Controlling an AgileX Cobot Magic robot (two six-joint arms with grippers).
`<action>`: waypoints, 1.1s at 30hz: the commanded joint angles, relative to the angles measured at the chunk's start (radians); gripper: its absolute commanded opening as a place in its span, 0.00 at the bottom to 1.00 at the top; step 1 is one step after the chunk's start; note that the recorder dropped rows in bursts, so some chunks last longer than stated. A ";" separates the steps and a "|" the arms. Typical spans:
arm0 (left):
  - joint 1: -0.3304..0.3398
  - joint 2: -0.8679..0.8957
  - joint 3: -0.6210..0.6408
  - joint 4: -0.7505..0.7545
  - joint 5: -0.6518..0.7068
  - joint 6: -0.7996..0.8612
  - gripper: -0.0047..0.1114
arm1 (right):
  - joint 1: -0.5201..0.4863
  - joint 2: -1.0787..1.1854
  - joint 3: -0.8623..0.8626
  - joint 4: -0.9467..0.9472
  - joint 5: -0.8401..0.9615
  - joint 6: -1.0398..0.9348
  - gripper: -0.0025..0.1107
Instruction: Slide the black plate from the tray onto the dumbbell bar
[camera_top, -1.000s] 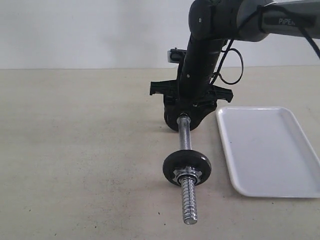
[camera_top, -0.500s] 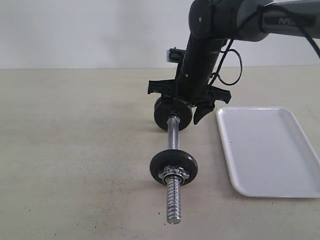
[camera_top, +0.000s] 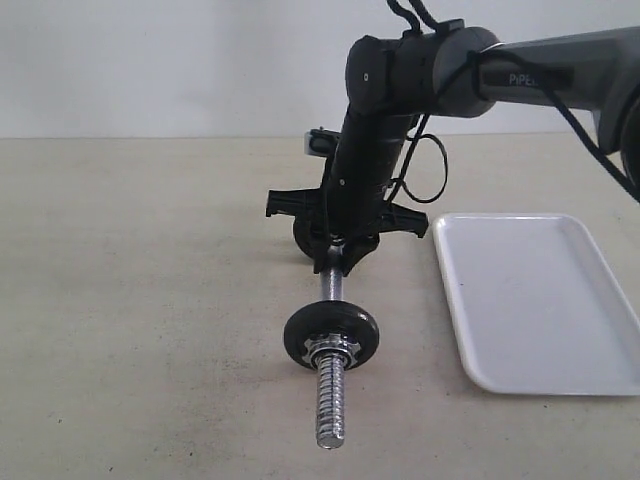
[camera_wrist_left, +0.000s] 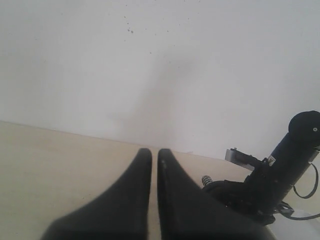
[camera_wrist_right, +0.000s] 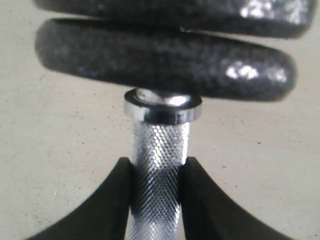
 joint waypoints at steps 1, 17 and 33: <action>0.003 -0.003 0.005 0.005 -0.010 -0.005 0.08 | -0.005 -0.002 -0.002 -0.025 0.011 -0.005 0.02; 0.003 -0.003 0.005 0.005 -0.010 -0.005 0.08 | -0.083 -0.004 -0.002 -0.089 0.113 -0.074 0.02; 0.003 -0.003 0.005 0.005 -0.010 -0.005 0.08 | -0.083 -0.004 -0.002 -0.165 0.142 -0.049 0.02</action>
